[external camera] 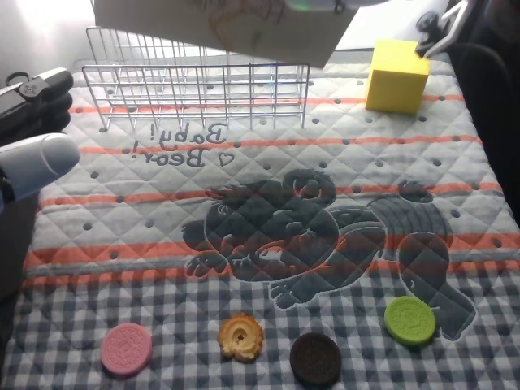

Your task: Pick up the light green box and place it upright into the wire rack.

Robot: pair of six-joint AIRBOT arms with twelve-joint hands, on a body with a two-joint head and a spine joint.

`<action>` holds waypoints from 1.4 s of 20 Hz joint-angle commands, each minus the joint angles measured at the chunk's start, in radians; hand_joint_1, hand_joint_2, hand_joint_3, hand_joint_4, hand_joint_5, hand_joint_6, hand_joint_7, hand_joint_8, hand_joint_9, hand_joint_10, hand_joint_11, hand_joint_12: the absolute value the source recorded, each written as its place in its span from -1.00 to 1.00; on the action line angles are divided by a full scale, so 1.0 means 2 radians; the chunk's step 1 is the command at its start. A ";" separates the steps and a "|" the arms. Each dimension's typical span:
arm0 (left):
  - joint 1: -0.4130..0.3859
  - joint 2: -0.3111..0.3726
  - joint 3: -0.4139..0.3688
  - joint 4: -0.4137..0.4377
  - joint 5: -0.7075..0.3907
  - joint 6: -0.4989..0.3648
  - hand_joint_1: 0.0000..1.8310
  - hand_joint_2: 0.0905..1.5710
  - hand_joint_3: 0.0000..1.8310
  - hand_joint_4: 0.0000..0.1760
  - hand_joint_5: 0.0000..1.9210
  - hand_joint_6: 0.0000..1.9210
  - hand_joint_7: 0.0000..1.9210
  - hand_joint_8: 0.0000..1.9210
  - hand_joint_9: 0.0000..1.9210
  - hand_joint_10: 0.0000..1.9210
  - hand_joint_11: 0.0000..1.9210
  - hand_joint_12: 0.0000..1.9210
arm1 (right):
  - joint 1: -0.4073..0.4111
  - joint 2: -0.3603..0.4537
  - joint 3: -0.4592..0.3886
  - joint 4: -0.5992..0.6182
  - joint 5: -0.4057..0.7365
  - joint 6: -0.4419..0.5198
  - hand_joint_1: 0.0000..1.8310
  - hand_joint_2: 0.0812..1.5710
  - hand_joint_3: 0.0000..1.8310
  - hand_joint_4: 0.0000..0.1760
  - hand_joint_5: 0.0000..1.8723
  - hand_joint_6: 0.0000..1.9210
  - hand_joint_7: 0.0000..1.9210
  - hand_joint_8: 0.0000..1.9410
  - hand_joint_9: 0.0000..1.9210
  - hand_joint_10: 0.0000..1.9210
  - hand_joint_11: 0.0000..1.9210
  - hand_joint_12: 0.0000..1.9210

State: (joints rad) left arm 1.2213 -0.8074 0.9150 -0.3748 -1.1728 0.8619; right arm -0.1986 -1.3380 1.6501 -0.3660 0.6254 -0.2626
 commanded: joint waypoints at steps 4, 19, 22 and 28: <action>-0.002 -0.001 0.002 0.001 -0.064 -0.007 -0.31 0.25 -1.00 -0.52 -0.75 -1.00 -0.81 -1.00 -0.82 -1.00 -1.00 -0.39 | -0.007 -0.001 0.008 0.035 0.051 0.004 0.22 0.51 -1.00 -1.00 -0.13 0.26 0.57 -0.98 0.65 -0.90 0.26 0.14; -0.002 -0.002 0.006 0.002 -0.066 -0.012 -0.34 0.25 -1.00 -0.66 -0.75 -1.00 -0.77 -1.00 -0.78 -0.99 -1.00 -0.24 | -0.017 -0.045 0.038 -0.009 0.010 0.015 0.19 0.57 -1.00 -1.00 -0.21 0.39 0.31 -1.00 0.44 -1.00 0.20 -0.31; -0.002 -0.002 0.006 0.002 -0.066 -0.013 -0.31 0.26 -1.00 -0.85 -0.75 -1.00 -0.77 -1.00 -0.78 -0.99 -1.00 -0.23 | -0.018 -0.049 0.038 -0.016 0.009 0.020 0.06 0.63 -1.00 -1.00 -0.30 0.53 0.08 -1.00 0.18 -1.00 -0.20 0.02; -0.002 -0.003 0.006 0.002 -0.066 -0.015 -0.33 0.27 -1.00 -0.88 -0.75 -1.00 -0.77 -1.00 -0.78 -1.00 -1.00 -0.27 | -0.021 -0.054 0.038 -0.025 0.008 0.026 -0.35 0.52 -1.00 -1.00 -0.60 -1.00 -0.52 -1.00 -0.44 -1.00 -0.74 -0.18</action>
State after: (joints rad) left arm 1.2255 -0.8085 0.9218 -0.3737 -1.1801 0.8429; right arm -0.2436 -1.4528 1.7229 -0.4408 0.5526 -0.2138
